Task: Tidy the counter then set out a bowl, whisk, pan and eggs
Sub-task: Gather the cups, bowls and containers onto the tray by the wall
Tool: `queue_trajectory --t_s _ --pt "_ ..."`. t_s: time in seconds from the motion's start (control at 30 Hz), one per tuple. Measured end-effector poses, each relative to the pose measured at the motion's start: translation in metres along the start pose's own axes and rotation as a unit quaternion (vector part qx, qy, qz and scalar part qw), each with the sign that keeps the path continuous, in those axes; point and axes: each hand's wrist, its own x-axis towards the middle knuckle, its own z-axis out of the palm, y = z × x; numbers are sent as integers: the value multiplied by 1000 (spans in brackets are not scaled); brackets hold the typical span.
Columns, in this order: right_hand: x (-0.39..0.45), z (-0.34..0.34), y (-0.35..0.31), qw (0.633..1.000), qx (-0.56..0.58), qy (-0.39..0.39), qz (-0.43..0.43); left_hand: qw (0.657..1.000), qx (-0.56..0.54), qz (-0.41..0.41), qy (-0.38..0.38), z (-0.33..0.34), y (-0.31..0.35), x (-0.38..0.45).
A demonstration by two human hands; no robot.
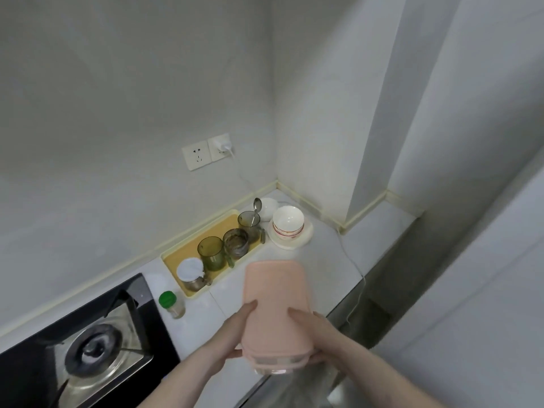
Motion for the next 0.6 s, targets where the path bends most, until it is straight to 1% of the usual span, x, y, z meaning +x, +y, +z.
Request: queue_trajectory --t_s 0.1,0.2,0.33,0.4,0.47,0.6 --pt "14 -6 -11 1000 -17 0 -8 1000 -9 2 -10 2 8 11" --pt "36 -13 -14 1000 -22 -1 5 1000 -11 -1 -18 4 16 28" --pt "40 -11 -24 1000 -5 -18 24 999 -11 -7 -31 -1 31 54" --pt "44 -5 -24 999 1 -15 33 999 -10 -20 -31 -4 33 67" --pt "50 2 -18 999 17 -3 29 999 -2 -27 -35 -9 29 82" --pt "72 11 1 1000 14 6 7 998 -19 -33 -57 -22 15 111"
